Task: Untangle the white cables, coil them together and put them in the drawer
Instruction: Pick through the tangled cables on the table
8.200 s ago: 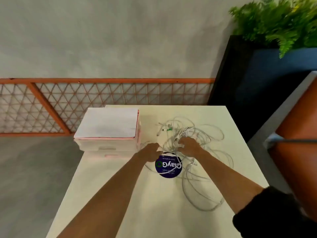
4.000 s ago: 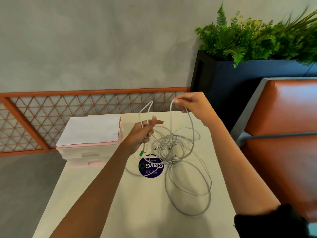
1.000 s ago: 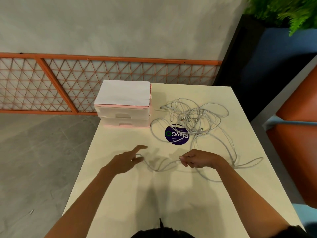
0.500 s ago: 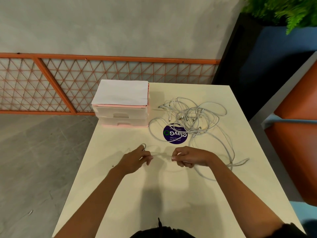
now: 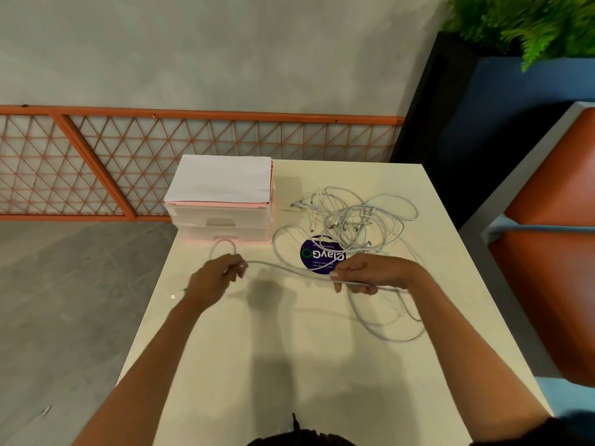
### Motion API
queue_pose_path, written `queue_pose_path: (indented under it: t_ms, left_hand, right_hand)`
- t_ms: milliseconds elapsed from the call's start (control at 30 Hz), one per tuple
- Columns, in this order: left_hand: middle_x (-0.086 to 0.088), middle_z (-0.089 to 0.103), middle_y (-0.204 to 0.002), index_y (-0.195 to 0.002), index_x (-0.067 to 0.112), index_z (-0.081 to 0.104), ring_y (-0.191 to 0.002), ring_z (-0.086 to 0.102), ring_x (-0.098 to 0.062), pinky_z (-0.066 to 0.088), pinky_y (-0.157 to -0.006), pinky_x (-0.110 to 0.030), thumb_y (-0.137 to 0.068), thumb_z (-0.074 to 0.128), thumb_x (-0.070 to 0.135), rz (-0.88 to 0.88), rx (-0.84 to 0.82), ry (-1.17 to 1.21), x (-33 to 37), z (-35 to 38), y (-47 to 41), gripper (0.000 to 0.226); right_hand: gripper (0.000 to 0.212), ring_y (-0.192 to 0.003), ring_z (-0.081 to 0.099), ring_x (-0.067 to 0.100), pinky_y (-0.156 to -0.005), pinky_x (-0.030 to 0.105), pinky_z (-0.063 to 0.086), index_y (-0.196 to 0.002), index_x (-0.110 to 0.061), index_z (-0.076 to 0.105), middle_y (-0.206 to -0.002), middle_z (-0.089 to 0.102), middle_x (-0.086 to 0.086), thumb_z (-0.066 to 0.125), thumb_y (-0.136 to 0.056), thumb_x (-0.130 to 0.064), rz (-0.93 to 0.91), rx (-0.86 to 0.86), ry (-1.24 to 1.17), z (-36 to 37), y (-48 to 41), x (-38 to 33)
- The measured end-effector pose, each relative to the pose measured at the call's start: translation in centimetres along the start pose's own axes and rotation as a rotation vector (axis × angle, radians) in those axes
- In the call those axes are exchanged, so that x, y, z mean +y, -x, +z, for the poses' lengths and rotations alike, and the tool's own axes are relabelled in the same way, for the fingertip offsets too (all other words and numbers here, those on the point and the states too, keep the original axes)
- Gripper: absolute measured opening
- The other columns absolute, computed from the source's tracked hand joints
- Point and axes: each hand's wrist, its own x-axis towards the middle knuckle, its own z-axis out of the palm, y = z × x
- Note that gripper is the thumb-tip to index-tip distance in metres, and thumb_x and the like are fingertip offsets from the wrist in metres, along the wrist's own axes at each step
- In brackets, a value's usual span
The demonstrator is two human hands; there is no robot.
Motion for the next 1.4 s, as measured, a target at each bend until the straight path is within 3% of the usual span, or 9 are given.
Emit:
queue_pose_path:
  t_ms: [67,200,400,567,667,767,933,1167,1400]
  left_hand:
    - [0.025,0.06,-0.08,-0.075,0.053,0.055,-0.069,0.055,0.001,0.045,-0.071,-0.029,-0.096,0.05,0.006,-0.037,0.055,-0.02,-1.2,-1.9,-0.1,0.052]
    - [0.02,0.059,-0.077,-0.072,0.042,0.055,-0.071,0.057,-0.006,0.047,-0.073,-0.038,-0.099,0.049,0.024,-0.085,0.026,-0.093,-1.8,-3.2,-0.3,0.033]
    - [0.019,0.058,-0.083,-0.074,0.041,0.054,-0.075,0.058,-0.01,0.046,-0.072,-0.037,-0.099,0.049,0.023,-0.064,0.089,-0.071,-1.7,-2.6,-0.8,0.031]
    - [0.004,0.058,-0.07,-0.065,0.038,0.051,-0.071,0.057,-0.02,0.043,-0.071,-0.034,-0.098,0.049,0.01,-0.067,0.158,-0.049,-2.8,-3.7,-0.7,0.044]
    - [0.009,0.06,-0.072,-0.069,0.044,0.054,-0.071,0.059,-0.013,0.045,-0.073,-0.036,-0.098,0.051,0.014,-0.059,0.111,-0.042,-3.6,-3.7,-0.3,0.042]
    - [0.017,0.06,-0.075,-0.07,0.045,0.055,-0.072,0.058,-0.006,0.046,-0.074,-0.036,-0.098,0.052,0.018,-0.089,0.074,-0.051,-3.7,-2.9,0.2,0.039]
    - [0.009,0.064,-0.08,-0.068,0.037,0.057,-0.076,0.061,-0.012,0.048,-0.078,-0.041,-0.098,0.05,0.014,-0.137,0.055,-0.06,-3.3,-2.1,0.5,0.038]
    - [0.006,0.064,-0.076,-0.07,0.036,0.059,-0.07,0.058,-0.016,0.048,-0.077,-0.045,-0.098,0.05,0.013,-0.203,0.029,-0.028,-5.5,-2.5,0.6,0.037]
    - [0.006,0.061,-0.067,-0.065,0.031,0.062,-0.066,0.056,-0.003,0.04,-0.071,-0.029,-0.096,0.054,0.015,-0.261,-0.082,-0.026,-4.7,-1.0,1.9,0.036]
  right_hand:
    - [0.028,-0.048,0.03,0.009,-0.047,0.019,0.026,-0.086,-0.013,0.067,-0.054,0.038,-0.004,0.054,-0.093,-0.036,-0.019,0.048,-0.011,-1.9,1.7,0.2]
    - [0.028,-0.047,0.03,0.011,-0.055,0.025,0.028,-0.092,-0.013,0.072,-0.054,0.042,-0.002,0.051,-0.096,-0.031,-0.044,0.14,0.059,-4.4,3.4,-0.1]
    - [0.041,-0.045,0.026,0.011,-0.048,0.02,0.025,-0.089,-0.009,0.071,-0.046,0.032,-0.003,0.043,-0.1,-0.037,0.019,0.212,0.157,-5.1,3.1,-1.6]
    - [0.021,-0.048,0.038,0.01,-0.046,0.02,0.029,-0.095,-0.006,0.066,-0.065,0.058,0.002,0.062,-0.09,-0.026,0.018,0.184,0.048,-6.1,4.4,-1.5]
    - [0.018,-0.051,0.047,0.01,-0.048,0.019,0.035,-0.099,-0.004,0.07,-0.072,0.063,0.005,0.066,-0.088,-0.018,0.017,0.248,0.013,-6.5,4.7,-0.1]
    - [0.017,-0.047,0.042,0.011,-0.046,0.02,0.031,-0.096,-0.009,0.074,-0.065,0.064,0.003,0.062,-0.091,-0.02,0.044,0.285,0.053,-6.1,4.4,1.5]
    - [0.029,-0.042,0.027,0.01,-0.044,0.018,0.024,-0.093,-0.011,0.073,-0.058,0.058,0.001,0.053,-0.096,-0.031,0.127,0.199,0.103,-5.6,4.4,2.5]
    - [0.015,-0.049,0.041,0.009,-0.048,0.02,0.03,-0.09,-0.014,0.069,-0.073,0.066,0.001,0.063,-0.09,-0.027,0.262,0.103,0.084,-5.9,6.0,4.1]
    - [0.023,-0.059,0.04,0.015,-0.055,0.018,0.034,-0.104,-0.022,0.073,-0.063,0.06,-0.003,0.052,-0.097,-0.028,0.181,0.208,0.059,-4.8,5.7,9.4]
